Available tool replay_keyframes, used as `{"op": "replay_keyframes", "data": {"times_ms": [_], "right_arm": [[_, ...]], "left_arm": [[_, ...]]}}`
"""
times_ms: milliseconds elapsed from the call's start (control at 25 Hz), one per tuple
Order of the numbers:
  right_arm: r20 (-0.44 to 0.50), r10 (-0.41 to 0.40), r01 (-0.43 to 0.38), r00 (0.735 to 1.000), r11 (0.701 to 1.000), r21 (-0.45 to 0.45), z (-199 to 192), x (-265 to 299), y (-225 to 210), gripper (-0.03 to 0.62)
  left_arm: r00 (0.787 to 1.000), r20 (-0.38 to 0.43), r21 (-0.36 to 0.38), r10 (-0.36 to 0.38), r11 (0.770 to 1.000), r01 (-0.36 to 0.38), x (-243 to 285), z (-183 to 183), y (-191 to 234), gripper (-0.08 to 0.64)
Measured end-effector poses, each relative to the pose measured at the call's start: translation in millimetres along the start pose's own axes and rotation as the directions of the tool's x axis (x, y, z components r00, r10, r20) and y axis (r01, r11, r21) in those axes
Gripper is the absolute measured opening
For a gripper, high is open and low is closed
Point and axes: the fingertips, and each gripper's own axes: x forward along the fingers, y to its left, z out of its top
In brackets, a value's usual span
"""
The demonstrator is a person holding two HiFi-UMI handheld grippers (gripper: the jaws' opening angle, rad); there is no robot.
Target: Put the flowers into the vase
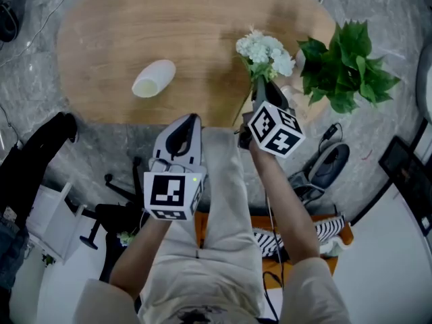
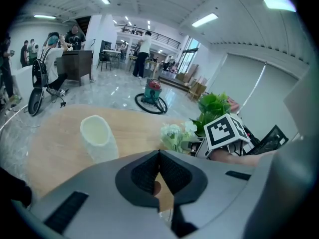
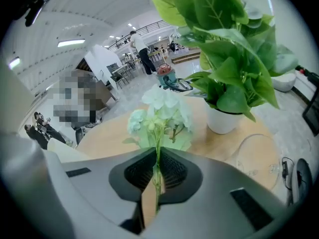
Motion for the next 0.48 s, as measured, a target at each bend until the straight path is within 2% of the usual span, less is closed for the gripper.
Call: {"op": "replay_keyframes", "data": {"times_ms": [240,480], "right_arm": [[0.089,0.067,-0.065,0.994,0.998,-0.02,5,-23,24,0.017],[0.18,0.137,-0.119,0.974,0.987,-0.106,14,-49,53,0.017]], "left_arm": [[1.0,0.022,0.025,-0.009,1.0,0.009,-19,-3,6,0.008],[0.999,0.024,0.06,-0.038,0.998,0.036,-35,-9,13,0.008]]}}
